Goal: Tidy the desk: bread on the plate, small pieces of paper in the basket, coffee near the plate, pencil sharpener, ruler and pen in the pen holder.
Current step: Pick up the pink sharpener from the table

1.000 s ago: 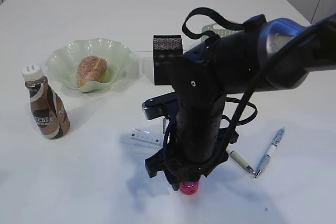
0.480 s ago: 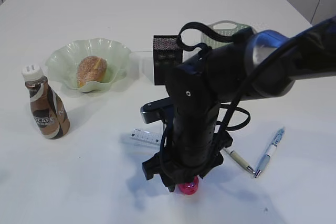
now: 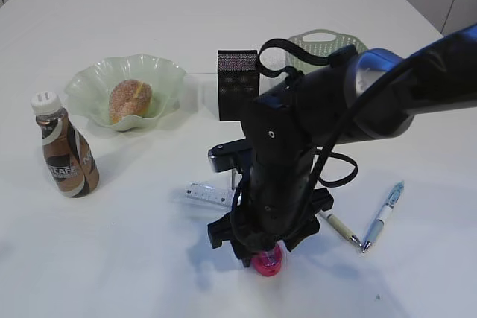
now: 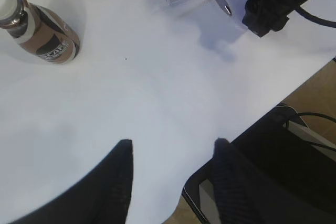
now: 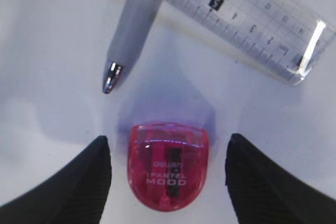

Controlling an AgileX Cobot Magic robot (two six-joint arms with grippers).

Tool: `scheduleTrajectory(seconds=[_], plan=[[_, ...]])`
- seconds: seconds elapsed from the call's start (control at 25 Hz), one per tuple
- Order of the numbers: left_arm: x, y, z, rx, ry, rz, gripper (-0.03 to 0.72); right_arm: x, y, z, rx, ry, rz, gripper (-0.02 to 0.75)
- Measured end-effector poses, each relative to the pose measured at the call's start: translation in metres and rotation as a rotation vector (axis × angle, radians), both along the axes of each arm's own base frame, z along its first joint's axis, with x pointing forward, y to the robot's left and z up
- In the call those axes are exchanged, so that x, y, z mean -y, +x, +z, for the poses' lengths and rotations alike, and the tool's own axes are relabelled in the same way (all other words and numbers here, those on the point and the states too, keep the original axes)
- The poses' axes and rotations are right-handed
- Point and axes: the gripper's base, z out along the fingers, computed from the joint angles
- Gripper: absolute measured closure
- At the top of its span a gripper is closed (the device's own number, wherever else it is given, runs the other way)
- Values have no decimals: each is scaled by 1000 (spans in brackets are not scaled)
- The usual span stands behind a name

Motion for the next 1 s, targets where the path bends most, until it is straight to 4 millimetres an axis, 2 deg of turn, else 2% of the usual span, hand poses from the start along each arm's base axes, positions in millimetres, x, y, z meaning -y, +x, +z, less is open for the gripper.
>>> scheduleTrajectory(seconds=[1.0], plan=[[0, 0, 0, 0, 0, 0, 347, 3, 3, -4, -7, -6, -15, 206]])
